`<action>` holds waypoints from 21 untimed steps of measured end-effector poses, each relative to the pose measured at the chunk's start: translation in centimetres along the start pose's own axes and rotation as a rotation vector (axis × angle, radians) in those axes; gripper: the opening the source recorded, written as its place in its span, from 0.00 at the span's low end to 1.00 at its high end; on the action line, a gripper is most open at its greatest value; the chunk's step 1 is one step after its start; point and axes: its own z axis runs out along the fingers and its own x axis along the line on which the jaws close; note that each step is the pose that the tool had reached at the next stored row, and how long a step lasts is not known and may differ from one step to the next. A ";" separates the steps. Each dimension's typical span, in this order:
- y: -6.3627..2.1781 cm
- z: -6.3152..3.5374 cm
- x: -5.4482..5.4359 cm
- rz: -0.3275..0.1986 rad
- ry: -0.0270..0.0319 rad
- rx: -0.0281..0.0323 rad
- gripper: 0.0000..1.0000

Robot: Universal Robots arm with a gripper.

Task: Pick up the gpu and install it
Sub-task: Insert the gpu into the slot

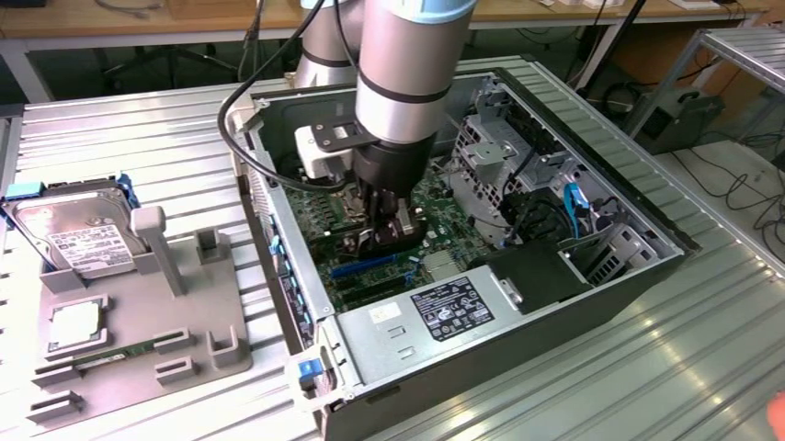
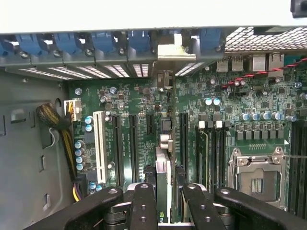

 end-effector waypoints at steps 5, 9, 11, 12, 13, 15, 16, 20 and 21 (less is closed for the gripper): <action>0.10 0.27 -0.2 -0.008 -0.0002 -0.0001 0.26; 0.12 0.47 -0.2 -0.011 0.0020 -0.0001 0.26; 0.12 0.59 -0.2 -0.012 0.0031 -0.0001 0.26; 0.12 0.64 -0.2 -0.013 0.0035 -0.0001 0.26; 0.12 0.67 -0.2 -0.013 0.0045 -0.0001 0.26; 0.13 0.73 -0.2 -0.016 0.0069 -0.0001 0.26; 0.13 0.77 -0.2 -0.017 0.0078 -0.0001 0.26; 0.13 0.83 -0.2 -0.026 0.0099 -0.0002 0.26; 0.13 0.85 -0.2 -0.028 0.0098 -0.0001 0.26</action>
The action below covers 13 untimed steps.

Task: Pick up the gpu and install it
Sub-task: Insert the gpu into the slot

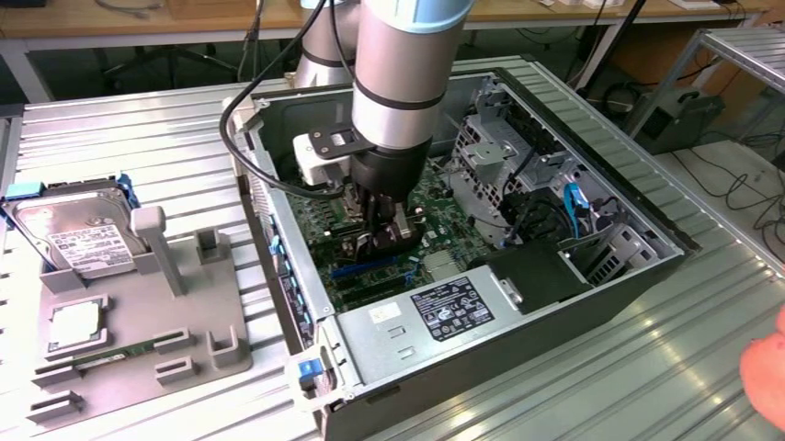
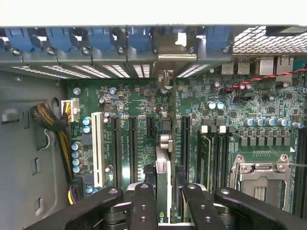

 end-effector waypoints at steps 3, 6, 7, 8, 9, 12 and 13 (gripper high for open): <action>0.01 0.05 -0.1 -0.015 -0.0002 -0.0001 0.26; 0.00 0.09 -0.2 -0.026 -0.0002 -0.0003 0.26; 0.00 0.12 -0.2 -0.026 0.0001 -0.0003 0.26; 0.00 0.16 -0.2 -0.026 0.0003 -0.0004 0.26; 0.01 0.19 -0.2 -0.026 0.0003 -0.0003 0.26; 0.01 0.34 -0.2 -0.026 0.0008 -0.0003 0.26; 0.01 0.41 -0.2 -0.026 0.0011 -0.0003 0.26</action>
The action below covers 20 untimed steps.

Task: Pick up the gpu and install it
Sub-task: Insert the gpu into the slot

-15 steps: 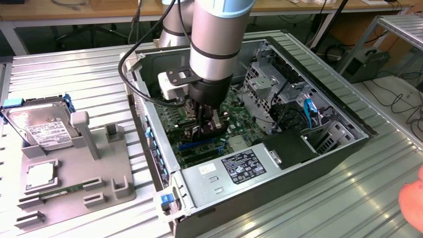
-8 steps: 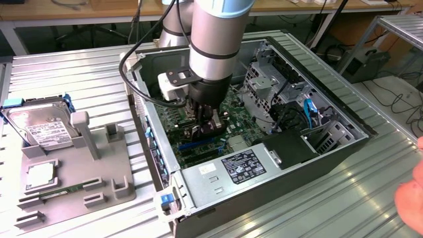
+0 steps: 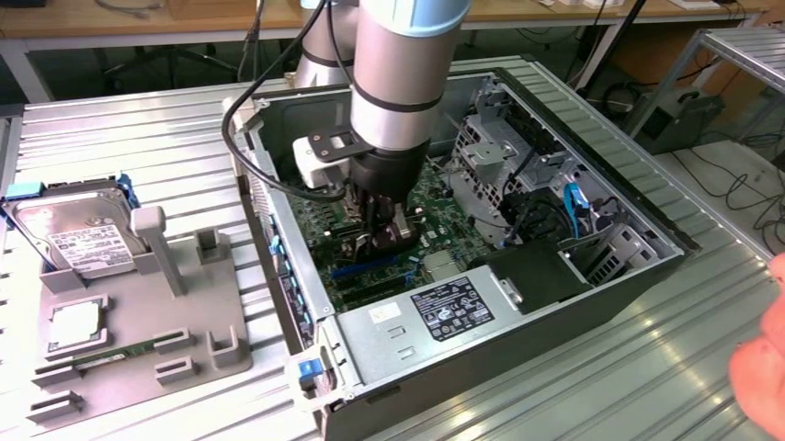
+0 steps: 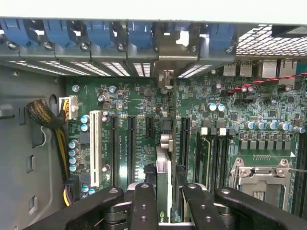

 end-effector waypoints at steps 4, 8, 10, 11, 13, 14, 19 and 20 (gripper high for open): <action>0.01 0.37 0.0 0.000 0.0004 0.0000 0.26; 0.01 0.61 -0.1 0.000 0.0007 -0.0002 0.26; 0.01 0.69 -0.1 0.000 0.0005 -0.0001 0.26; 0.01 0.73 -0.2 0.000 0.0005 -0.0001 0.26; 0.01 0.85 -0.2 0.000 0.0005 -0.0001 0.26; 0.02 0.91 -0.2 0.000 0.0006 -0.0002 0.26; 0.02 1.17 -0.3 0.000 0.0004 0.0000 0.26; 0.02 1.20 -0.3 0.000 0.0004 -0.0001 0.26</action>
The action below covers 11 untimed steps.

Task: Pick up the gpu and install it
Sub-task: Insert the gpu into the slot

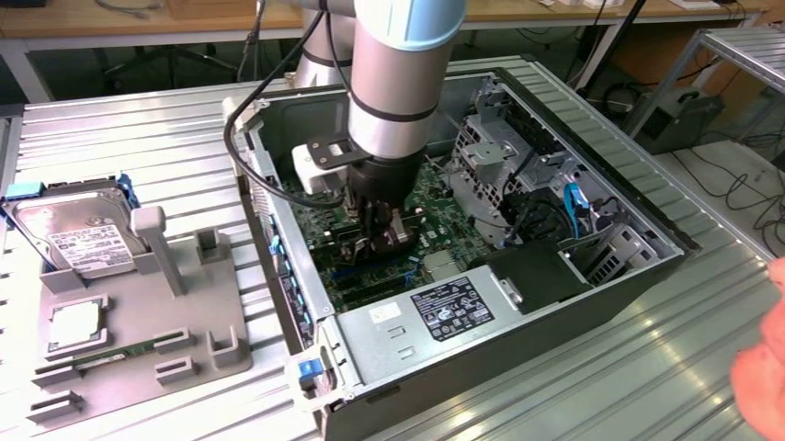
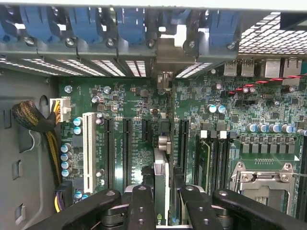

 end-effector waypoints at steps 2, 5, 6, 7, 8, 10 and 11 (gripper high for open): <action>0.00 0.00 0.0 0.000 0.0001 0.0000 0.26; 0.00 0.01 0.0 0.000 -0.0003 0.0003 0.26; -0.01 0.04 0.0 0.000 -0.0009 0.0007 0.27; 0.00 0.03 0.0 0.000 -0.0006 0.0004 0.27; 0.00 0.03 0.0 0.000 -0.0005 0.0004 0.33; 0.00 0.01 0.0 0.000 0.0000 0.0001 0.40; 0.00 0.01 0.0 0.000 0.0000 0.0001 0.40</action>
